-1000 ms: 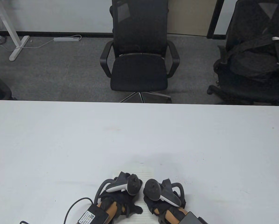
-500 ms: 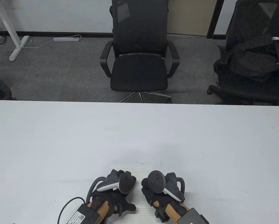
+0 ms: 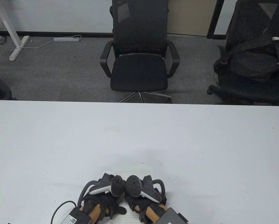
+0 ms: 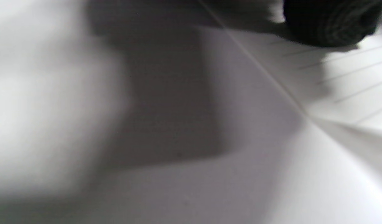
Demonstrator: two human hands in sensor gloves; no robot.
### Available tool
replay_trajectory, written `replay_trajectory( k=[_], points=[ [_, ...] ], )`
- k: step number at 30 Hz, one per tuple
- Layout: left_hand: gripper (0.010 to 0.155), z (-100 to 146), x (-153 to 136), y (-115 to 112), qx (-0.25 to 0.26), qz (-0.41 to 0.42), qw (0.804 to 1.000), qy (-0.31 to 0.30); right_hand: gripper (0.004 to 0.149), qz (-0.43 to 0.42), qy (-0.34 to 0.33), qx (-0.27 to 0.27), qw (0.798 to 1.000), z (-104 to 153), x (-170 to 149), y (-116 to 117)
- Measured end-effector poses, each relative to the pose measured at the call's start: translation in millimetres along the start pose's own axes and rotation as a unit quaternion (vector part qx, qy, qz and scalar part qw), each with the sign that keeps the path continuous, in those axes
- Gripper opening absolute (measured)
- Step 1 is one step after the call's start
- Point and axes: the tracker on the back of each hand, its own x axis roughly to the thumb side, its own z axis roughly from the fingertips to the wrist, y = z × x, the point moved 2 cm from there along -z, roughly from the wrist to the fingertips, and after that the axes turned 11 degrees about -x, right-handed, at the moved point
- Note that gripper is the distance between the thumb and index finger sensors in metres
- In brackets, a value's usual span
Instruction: Apply wax crayon on paper
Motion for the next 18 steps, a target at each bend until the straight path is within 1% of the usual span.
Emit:
replay_trajectory(
  k=[3, 10, 12, 18],
  points=[
    [0.108, 0.2, 0.2, -0.5, -0.001, 0.005, 1.0, 0.001, 0.039, 0.019, -0.002, -0.005, 1.0, 0.9, 3.8, 3.5],
    [0.108, 0.0, 0.3, -1.0, -0.003, 0.009, 1.0, 0.003, 0.039, 0.039, 0.002, -0.012, 0.999, 1.9, 2.7, 3.4],
    [0.108, 0.0, 0.2, -1.0, -0.004, 0.01, 1.0, 0.004, 0.039, 0.025, 0.007, -0.012, 1.0, 1.9, 1.0, 3.7],
    [0.108, -0.2, -0.1, -1.3, -0.005, 0.012, 1.0, 0.004, 0.039, 0.031, 0.0, -0.016, 0.999, 3.2, 1.3, 3.7]
  ],
)
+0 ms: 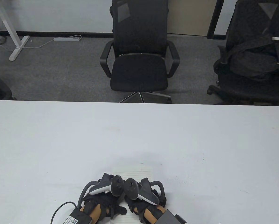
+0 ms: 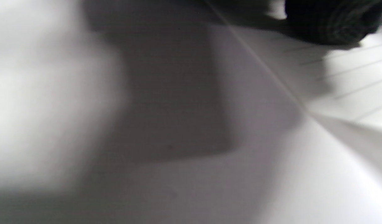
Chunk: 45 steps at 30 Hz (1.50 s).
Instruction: Apply wax crayon on paper
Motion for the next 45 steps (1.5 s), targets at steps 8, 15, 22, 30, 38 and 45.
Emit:
replay_trajectory(
  k=[8, 15, 22, 30, 38, 45],
  points=[
    [0.108, 0, -1, 0, 0.0, 0.001, 1.0, 0.002, 0.039, 0.024, 0.011, 0.004, 1.0, 4, -12, -5],
    [0.108, 0, -1, 0, -0.001, 0.002, 1.0, 0.002, 0.039, 0.039, 0.04, 0.009, 0.998, 11, -40, -13],
    [0.108, 0, -1, -1, 0.0, 0.002, 1.0, 0.003, 0.039, 0.044, 0.059, 0.009, 0.997, 16, -56, -17],
    [0.108, 0, -1, 0, -0.001, 0.004, 1.0, 0.0, 0.039, 0.027, 0.07, 0.008, 0.997, 18, -62, -18],
    [0.105, 5, 0, 5, 0.042, 0.026, 0.998, -0.033, 0.04, -0.07, 0.082, -0.015, 0.994, 4, -59, -34],
    [0.104, -2, 3, 0, 0.019, 0.011, 1.0, -0.017, 0.042, -0.069, 0.108, 0.029, 0.991, -20, -40, -19]
  ],
)
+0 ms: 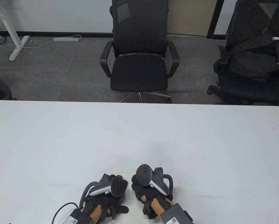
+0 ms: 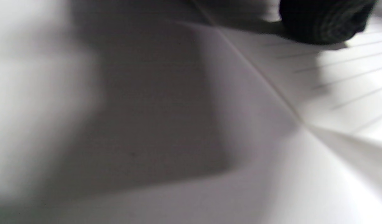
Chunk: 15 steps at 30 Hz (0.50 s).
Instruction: Apply wax crayon on paper
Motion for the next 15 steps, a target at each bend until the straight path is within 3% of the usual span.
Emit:
replay_trajectory(
  k=[5, 15],
  points=[
    [0.104, 0, 0, 0, 0.0, 0.0, 1.0, 0.0, 0.043, 0.009, -0.001, 0.014, 1.0, -4, 2, 10],
    [0.104, 0, -2, -2, 0.001, 0.008, 1.0, -0.007, 0.041, 0.038, -0.051, -0.035, 0.997, -1, 10, 17]
  ],
)
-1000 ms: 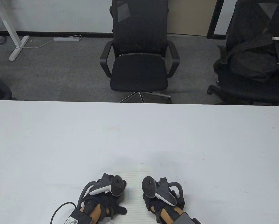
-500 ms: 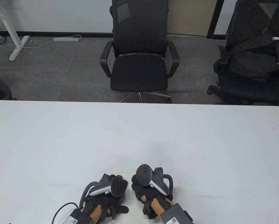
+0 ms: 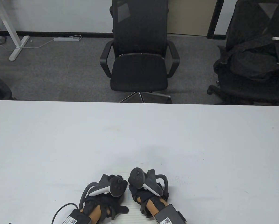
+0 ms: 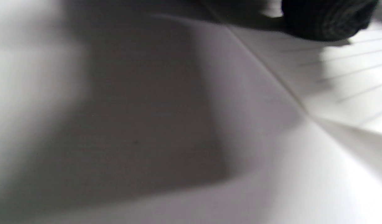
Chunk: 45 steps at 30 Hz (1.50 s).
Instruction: Apply wax crayon on paper
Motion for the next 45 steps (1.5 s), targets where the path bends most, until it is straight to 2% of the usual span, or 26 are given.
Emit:
replay_trajectory(
  k=[4, 6, 7, 10, 13, 15, 17, 18, 21, 23, 24, 26, 28, 29, 31, 34, 37, 38, 40, 44, 45],
  points=[
    [0.104, 0, 0, 0, -0.001, 0.0, 1.0, 0.0, 0.041, 0.004, -0.014, 0.014, 1.0, 0, 5, 4],
    [0.104, 0, -1, 0, 0.0, 0.002, 1.0, 0.0, 0.041, 0.013, -0.033, 0.059, 0.998, -1, 8, 4],
    [0.105, 0, -1, 0, 0.0, 0.002, 1.0, -0.001, 0.041, 0.011, -0.039, 0.065, 0.997, 0, 9, 4],
    [0.105, 0, -1, -1, -0.002, 0.003, 1.0, -0.001, 0.041, 0.006, -0.031, 0.044, 0.999, -1, 7, 5],
    [0.104, 0, -1, -1, -0.004, 0.004, 1.0, -0.001, 0.041, 0.009, -0.023, -0.006, 1.0, -3, 3, 5],
    [0.104, 0, -1, -1, -0.005, 0.005, 1.0, -0.001, 0.04, 0.006, -0.03, 0.014, 0.999, -3, 4, 5],
    [0.105, 0, -1, -1, -0.005, 0.005, 1.0, 0.0, 0.04, 0.004, -0.055, 0.069, 0.996, -3, 7, 6],
    [0.105, 0, -1, -1, -0.005, 0.005, 1.0, 0.0, 0.04, 0.003, -0.057, 0.078, 0.995, -2, 8, 6],
    [0.105, 0, -1, -1, -0.006, 0.006, 1.0, 0.0, 0.04, 0.008, -0.05, 0.045, 0.998, -1, 8, 6],
    [0.104, 0, -1, -1, -0.007, 0.006, 1.0, 0.0, 0.04, 0.016, -0.043, -0.002, 0.999, 0, 7, 5],
    [0.104, 0, -1, -1, -0.007, 0.007, 1.0, -0.001, 0.04, 0.014, -0.045, -0.005, 0.999, -1, 7, 5],
    [0.104, 0, -1, -1, -0.008, 0.007, 1.0, -0.001, 0.04, 0.013, -0.051, 0.023, 0.998, -2, 8, 5],
    [0.105, 0, -1, -1, -0.008, 0.006, 1.0, 0.0, 0.04, 0.007, -0.068, 0.083, 0.994, -2, 9, 6],
    [0.105, 0, -1, -1, -0.008, 0.006, 1.0, 0.0, 0.04, 0.005, -0.068, 0.089, 0.994, -1, 9, 6],
    [0.105, 0, -1, -1, -0.009, 0.006, 1.0, 0.0, 0.04, 0.007, -0.062, 0.07, 0.996, -2, 9, 7],
    [0.104, 0, -1, -1, -0.01, 0.007, 1.0, 0.001, 0.04, 0.019, -0.042, 0.002, 0.999, -3, 7, 6],
    [0.104, 0, -1, -1, -0.01, 0.007, 1.0, 0.002, 0.04, 0.016, -0.05, 0.015, 0.998, -4, 9, 6],
    [0.104, 0, -1, -1, -0.01, 0.007, 1.0, 0.002, 0.04, 0.012, -0.062, 0.05, 0.997, -5, 11, 6],
    [0.104, 0, -1, -1, -0.01, 0.007, 1.0, 0.003, 0.04, 0.009, -0.066, 0.081, 0.994, -5, 11, 8],
    [0.104, 0, -1, -1, -0.01, 0.007, 1.0, 0.003, 0.04, 0.007, -0.034, 0.009, 0.999, -5, 8, 7],
    [0.104, 0, -1, -1, -0.011, 0.007, 1.0, 0.004, 0.04, 0.012, -0.036, 0.013, 0.999, -5, 9, 7]
  ],
)
